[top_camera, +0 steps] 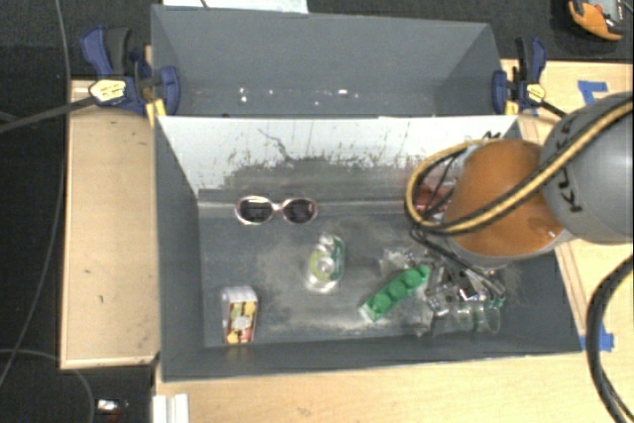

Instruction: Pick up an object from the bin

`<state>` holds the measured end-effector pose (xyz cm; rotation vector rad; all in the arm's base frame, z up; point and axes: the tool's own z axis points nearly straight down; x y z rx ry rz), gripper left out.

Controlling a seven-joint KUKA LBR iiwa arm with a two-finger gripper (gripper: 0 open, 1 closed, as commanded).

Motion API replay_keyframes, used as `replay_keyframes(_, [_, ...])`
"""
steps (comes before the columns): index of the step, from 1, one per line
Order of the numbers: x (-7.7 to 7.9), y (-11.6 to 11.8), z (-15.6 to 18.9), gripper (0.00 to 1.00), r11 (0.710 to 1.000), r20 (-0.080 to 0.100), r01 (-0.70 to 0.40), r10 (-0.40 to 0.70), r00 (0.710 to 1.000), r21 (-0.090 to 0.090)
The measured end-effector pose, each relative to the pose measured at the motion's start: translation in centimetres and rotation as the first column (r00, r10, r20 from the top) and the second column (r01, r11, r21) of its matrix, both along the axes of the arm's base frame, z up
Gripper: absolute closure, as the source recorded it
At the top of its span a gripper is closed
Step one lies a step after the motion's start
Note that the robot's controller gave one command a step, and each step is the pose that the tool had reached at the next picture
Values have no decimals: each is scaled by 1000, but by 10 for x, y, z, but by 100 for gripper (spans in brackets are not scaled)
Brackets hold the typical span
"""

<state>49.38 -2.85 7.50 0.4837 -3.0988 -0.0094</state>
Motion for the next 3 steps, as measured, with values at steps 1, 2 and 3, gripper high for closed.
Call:
replay_keyframes(1, [6,-1,-2,0,999,24,35,-35,999,3])
replay_keyframes(2, [-11,-19,4,0,1000,6,20,-20,1000,0])
replay_keyframes(3, [-7,-14,-4,100,1000,13,28,-28,1000,4])
